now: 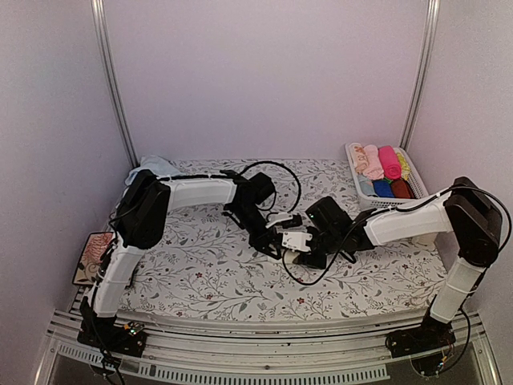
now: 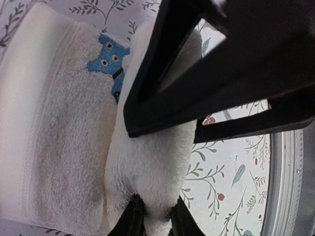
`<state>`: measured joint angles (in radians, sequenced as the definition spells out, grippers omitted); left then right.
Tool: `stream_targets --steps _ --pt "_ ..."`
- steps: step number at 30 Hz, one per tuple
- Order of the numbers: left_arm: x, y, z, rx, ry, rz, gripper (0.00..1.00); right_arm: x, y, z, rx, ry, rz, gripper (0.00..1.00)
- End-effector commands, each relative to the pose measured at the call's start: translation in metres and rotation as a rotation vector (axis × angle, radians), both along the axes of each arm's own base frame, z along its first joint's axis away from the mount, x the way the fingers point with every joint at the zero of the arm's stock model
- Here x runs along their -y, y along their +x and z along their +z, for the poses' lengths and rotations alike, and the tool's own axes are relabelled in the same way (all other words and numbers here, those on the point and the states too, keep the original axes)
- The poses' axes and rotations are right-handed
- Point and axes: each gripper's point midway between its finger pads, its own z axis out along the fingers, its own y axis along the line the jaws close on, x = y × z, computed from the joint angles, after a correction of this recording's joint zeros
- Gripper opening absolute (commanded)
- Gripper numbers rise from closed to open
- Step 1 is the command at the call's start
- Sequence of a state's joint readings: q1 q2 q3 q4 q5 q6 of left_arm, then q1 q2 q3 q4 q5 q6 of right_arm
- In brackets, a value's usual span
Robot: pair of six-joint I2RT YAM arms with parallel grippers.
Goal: Roll the towels
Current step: Roll the towel at the center of the board.
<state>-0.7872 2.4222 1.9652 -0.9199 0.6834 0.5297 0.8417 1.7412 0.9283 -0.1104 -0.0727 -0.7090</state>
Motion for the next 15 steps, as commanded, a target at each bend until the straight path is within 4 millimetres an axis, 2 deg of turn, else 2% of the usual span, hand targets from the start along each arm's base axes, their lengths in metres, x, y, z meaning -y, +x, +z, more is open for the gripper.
stream_targets --steps 1,5,8,13,15 --pt "-0.02 -0.007 -0.029 -0.082 0.104 0.023 0.2 -0.004 -0.003 -0.004 -0.017 -0.009 0.006 0.37" --pt "-0.023 -0.002 -0.028 -0.059 0.113 0.034 0.29 -0.004 -0.003 -0.012 -0.055 -0.029 -0.021 0.28" --pt "-0.028 0.003 -0.02 -0.018 0.115 0.045 0.42 -0.003 -0.006 -0.017 -0.09 -0.035 -0.037 0.25" --pt "-0.051 0.021 0.005 0.067 0.105 0.096 0.63 -0.001 -0.015 -0.02 -0.178 -0.01 -0.053 0.23" --pt "-0.062 0.031 0.025 0.135 0.087 0.129 0.69 -0.001 -0.019 -0.019 -0.228 0.015 -0.061 0.23"
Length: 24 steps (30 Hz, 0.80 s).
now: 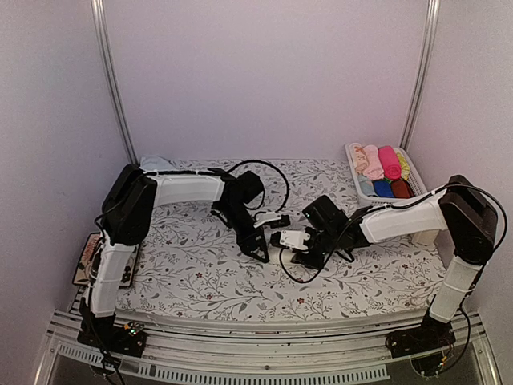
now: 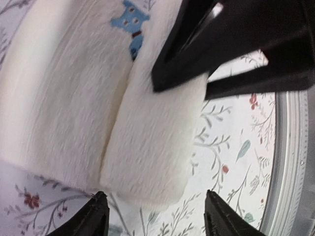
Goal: Roll the towels
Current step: Roll the towel at the center of the board.
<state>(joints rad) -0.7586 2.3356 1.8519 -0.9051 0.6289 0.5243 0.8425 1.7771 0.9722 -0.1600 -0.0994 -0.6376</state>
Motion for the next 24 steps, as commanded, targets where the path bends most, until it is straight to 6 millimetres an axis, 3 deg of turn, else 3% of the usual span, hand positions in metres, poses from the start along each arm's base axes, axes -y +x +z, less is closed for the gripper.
stream_targets --steps 1,7,10,14,24 --pt "-0.041 0.031 0.026 0.139 0.035 0.095 0.71 0.003 -0.018 -0.012 -0.174 0.028 -0.033 0.23" --pt "-0.057 0.04 0.047 0.332 -0.019 0.132 0.81 0.007 -0.022 -0.015 -0.361 0.096 -0.087 0.22" --pt "-0.054 0.037 0.063 0.43 -0.099 0.125 0.89 0.007 -0.023 -0.016 -0.476 0.128 -0.109 0.22" --pt "-0.046 0.024 0.07 0.547 -0.2 0.078 0.93 0.006 -0.028 -0.018 -0.61 0.145 -0.112 0.22" --pt "-0.012 -0.003 0.049 0.798 -0.235 -0.107 0.88 -0.006 -0.041 -0.008 -0.918 0.256 -0.081 0.22"
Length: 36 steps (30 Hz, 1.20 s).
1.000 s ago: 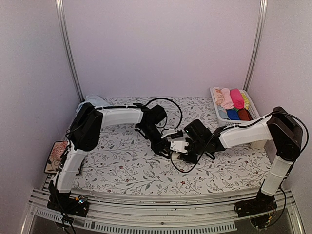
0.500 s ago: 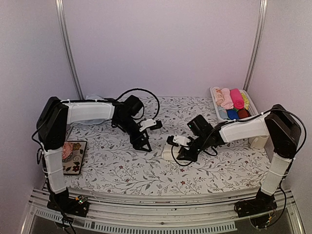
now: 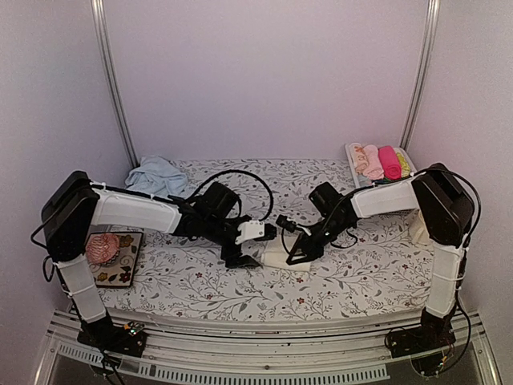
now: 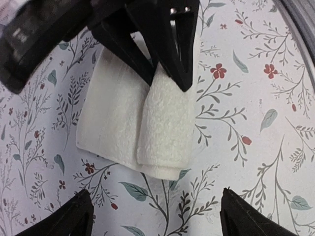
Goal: Roll the towels
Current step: Roll the towel at the center of the board.
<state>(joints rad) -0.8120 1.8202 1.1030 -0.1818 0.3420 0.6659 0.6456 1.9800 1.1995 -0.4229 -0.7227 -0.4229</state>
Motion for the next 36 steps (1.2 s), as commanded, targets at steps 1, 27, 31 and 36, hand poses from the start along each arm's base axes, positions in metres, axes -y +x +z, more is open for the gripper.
stream_targets --steps 1,27,31,36 --pt "0.028 0.007 0.013 0.2 -0.052 -0.067 0.87 0.002 -0.029 -0.006 -0.249 0.024 0.025 0.22" --pt "0.049 -0.028 -0.037 0.199 0.037 -0.217 0.54 0.005 -0.012 -0.029 -0.413 -0.004 -0.048 0.23" --pt "0.045 -0.027 -0.059 0.177 0.083 -0.209 0.47 0.005 -0.012 -0.029 -0.415 -0.002 -0.045 0.23" --pt "0.044 -0.023 -0.066 0.18 0.107 -0.189 0.34 0.004 -0.012 -0.028 -0.415 0.003 -0.041 0.24"
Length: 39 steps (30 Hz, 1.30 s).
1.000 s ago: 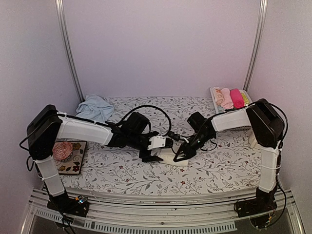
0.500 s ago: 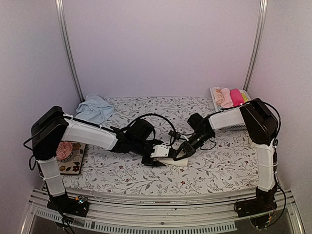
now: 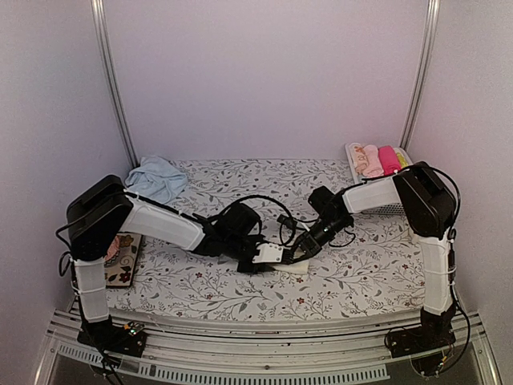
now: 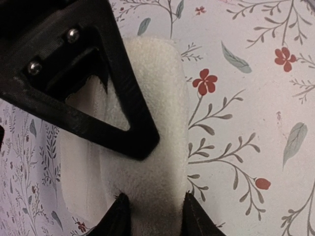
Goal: Roll the towels
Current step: Roll the towel at the center of the board.
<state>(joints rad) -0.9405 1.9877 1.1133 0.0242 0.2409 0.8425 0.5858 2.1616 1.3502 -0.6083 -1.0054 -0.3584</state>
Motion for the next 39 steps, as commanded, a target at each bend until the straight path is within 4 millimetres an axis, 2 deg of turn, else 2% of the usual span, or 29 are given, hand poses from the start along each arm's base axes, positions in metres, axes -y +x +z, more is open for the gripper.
stream_targets --steps 1,4,6,12,16,20,25,31,35,39 --pt "-0.005 -0.006 -0.023 -0.02 0.074 0.013 0.3 0.009 -0.007 -0.022 -0.035 -0.076 0.002 0.24" --pt "-0.006 -0.007 -0.027 -0.041 0.103 0.014 0.09 0.009 -0.002 -0.014 0.008 -0.079 -0.001 0.33" --pt "-0.007 -0.009 -0.029 -0.063 0.125 0.015 0.0 0.012 0.003 -0.007 0.063 -0.09 -0.007 0.4" --pt "-0.009 -0.021 -0.035 -0.193 0.184 0.023 0.0 0.027 0.02 0.031 0.262 -0.102 -0.054 0.59" --pt "-0.013 -0.027 -0.04 -0.279 0.216 0.046 0.0 0.038 0.025 0.052 0.411 -0.119 -0.068 0.67" --pt "-0.014 -0.027 -0.039 -0.358 0.232 0.076 0.0 0.057 0.022 0.046 0.519 -0.177 -0.083 0.72" --pt "-0.012 -0.02 -0.034 -0.469 0.259 0.112 0.0 0.072 0.015 0.046 0.618 -0.181 -0.113 0.73" --pt "0.001 -0.008 -0.017 -0.628 0.235 0.163 0.0 0.08 0.015 0.057 0.698 -0.154 -0.205 0.73" --pt "0.008 -0.002 -0.011 -0.697 0.227 0.199 0.0 0.084 0.028 0.072 0.739 -0.147 -0.326 0.75" --pt "0.016 0.006 -0.008 -0.776 0.207 0.263 0.0 0.084 0.035 0.075 0.662 -0.156 -0.441 0.76"
